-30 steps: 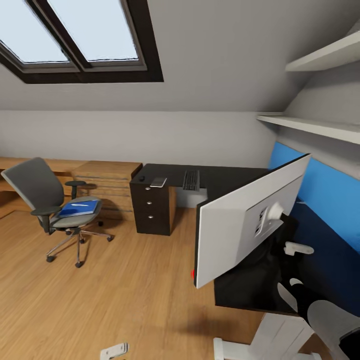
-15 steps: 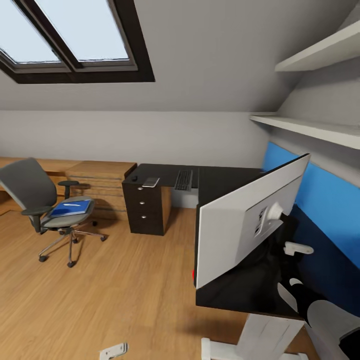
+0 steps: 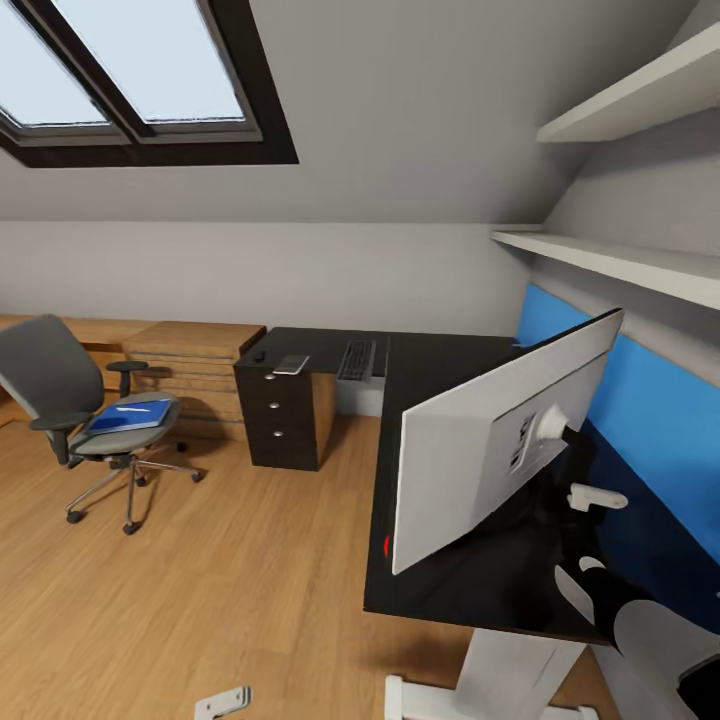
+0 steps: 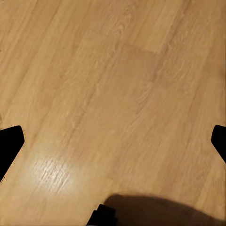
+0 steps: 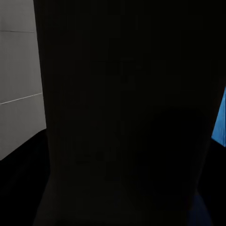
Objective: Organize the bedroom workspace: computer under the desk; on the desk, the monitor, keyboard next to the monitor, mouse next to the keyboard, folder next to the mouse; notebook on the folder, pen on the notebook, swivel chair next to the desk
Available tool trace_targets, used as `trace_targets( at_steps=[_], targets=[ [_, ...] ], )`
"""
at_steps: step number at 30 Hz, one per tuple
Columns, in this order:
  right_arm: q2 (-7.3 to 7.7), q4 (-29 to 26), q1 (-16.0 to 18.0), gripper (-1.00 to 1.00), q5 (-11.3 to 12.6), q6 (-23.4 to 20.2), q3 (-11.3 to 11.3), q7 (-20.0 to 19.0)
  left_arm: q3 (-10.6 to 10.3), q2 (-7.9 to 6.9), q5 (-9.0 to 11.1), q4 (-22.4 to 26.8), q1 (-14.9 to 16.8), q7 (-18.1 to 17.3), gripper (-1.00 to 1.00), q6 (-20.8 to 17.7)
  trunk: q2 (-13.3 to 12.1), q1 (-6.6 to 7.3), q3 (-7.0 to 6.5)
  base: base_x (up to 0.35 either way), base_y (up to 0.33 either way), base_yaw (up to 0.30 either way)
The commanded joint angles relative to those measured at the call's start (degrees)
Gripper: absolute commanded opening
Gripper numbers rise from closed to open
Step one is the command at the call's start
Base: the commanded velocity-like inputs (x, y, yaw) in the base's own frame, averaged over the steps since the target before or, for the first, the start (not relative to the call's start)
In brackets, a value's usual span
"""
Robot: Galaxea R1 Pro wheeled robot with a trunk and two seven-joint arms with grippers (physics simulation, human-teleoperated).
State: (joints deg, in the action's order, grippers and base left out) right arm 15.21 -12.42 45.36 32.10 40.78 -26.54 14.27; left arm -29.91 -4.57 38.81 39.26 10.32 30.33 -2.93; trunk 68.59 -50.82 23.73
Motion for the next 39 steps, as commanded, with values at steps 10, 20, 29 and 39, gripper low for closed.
trace_targets(
  at_steps=[10,20,29,39],
  targets=[
    [-0.01,-0.15,0.07,-1.0,-0.73,-0.51,-0.69,0.4,-0.4,-1.39,0.13,0.1,0.05,0.52,1.0,-0.24,0.05,0.0,0.06,0.065,-0.133,0.0],
    [-0.05,-0.15,0.07,-1.0,-0.64,-0.61,-0.71,0.41,-0.39,-1.47,0.13,0.1,0.05,0.53,1.0,-0.24,0.05,0.0,0.06,0.023,-0.021,0.0],
    [-0.02,0.34,0.07,-1.0,-0.72,-0.27,-0.71,0.41,-0.33,-1.49,0.13,0.11,0.05,0.58,1.0,-0.26,0.05,0.0,0.06,0.0,0.0,0.0],
    [-0.01,0.38,0.07,-1.0,-0.74,-0.09,-0.71,0.4,-0.33,-1.49,0.13,0.11,0.05,0.6,1.0,-0.28,0.05,0.0,0.06,0.0,0.0,0.0]
  ],
)
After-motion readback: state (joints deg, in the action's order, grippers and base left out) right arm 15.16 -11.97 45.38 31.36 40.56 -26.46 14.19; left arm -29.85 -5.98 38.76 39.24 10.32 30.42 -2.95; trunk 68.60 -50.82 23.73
